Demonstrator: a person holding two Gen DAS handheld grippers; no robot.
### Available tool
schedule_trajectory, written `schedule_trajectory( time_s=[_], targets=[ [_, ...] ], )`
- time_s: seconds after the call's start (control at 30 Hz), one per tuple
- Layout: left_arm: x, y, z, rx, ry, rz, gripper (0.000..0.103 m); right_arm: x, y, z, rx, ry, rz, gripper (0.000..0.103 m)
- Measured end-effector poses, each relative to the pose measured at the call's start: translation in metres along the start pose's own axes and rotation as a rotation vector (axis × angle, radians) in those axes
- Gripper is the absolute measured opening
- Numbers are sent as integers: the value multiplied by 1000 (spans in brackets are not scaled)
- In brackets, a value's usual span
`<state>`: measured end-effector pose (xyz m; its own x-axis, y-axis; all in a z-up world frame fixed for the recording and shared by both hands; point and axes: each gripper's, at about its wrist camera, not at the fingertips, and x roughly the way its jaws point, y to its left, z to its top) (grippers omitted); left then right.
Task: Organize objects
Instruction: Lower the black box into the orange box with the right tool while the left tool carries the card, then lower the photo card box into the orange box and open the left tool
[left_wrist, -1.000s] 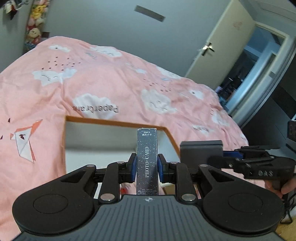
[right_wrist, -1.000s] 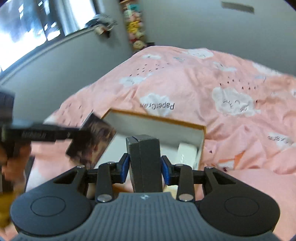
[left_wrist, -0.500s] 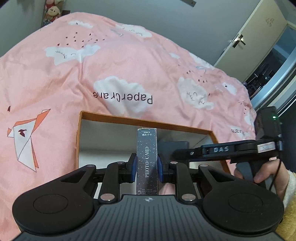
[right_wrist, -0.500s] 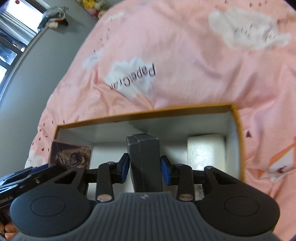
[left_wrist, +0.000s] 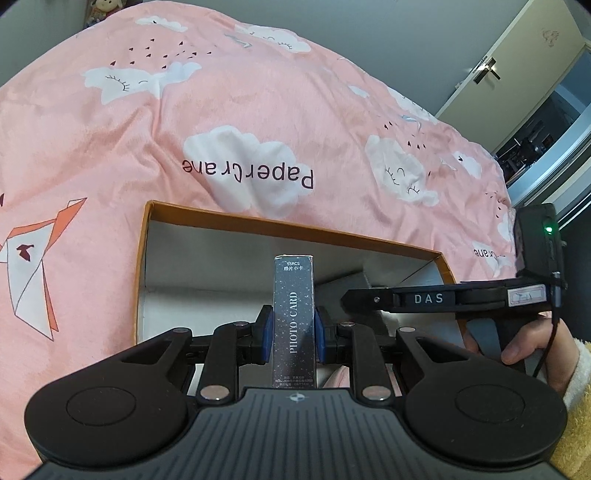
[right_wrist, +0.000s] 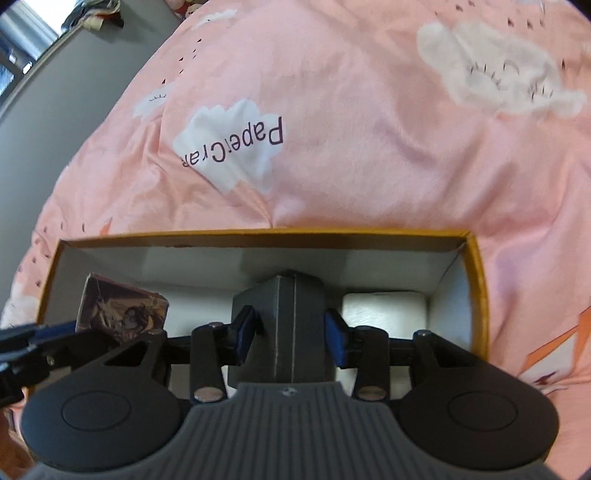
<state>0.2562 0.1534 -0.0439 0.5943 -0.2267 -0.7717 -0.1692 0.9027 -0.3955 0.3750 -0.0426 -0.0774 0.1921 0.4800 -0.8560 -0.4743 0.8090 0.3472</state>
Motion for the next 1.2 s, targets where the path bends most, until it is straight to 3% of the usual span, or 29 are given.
schedule_trajectory(
  time_s=[0.27,0.3,0.4,0.43,0.97,1.2],
  targets=[
    [1,0,-1,5,6,1,25,-12,4,-7,-43,-8,-60,42],
    [1,0,-1,7,8,-1,25,-11,4,-9,-38,-2,-52,40],
    [4,0,0,7,12,7,25,-2,-1,-11,6,22,-38,19],
    [5,0,0,8,12,10,25,1,-2,-12,14,30,-39,18],
    [57,-11,0,-8,64,130,25,-25,6,-30,-95,-57,-86,20],
    [68,-5,-6,-118,116,56,25,-26,6,-35,-129,-78,-119,18]
  ],
)
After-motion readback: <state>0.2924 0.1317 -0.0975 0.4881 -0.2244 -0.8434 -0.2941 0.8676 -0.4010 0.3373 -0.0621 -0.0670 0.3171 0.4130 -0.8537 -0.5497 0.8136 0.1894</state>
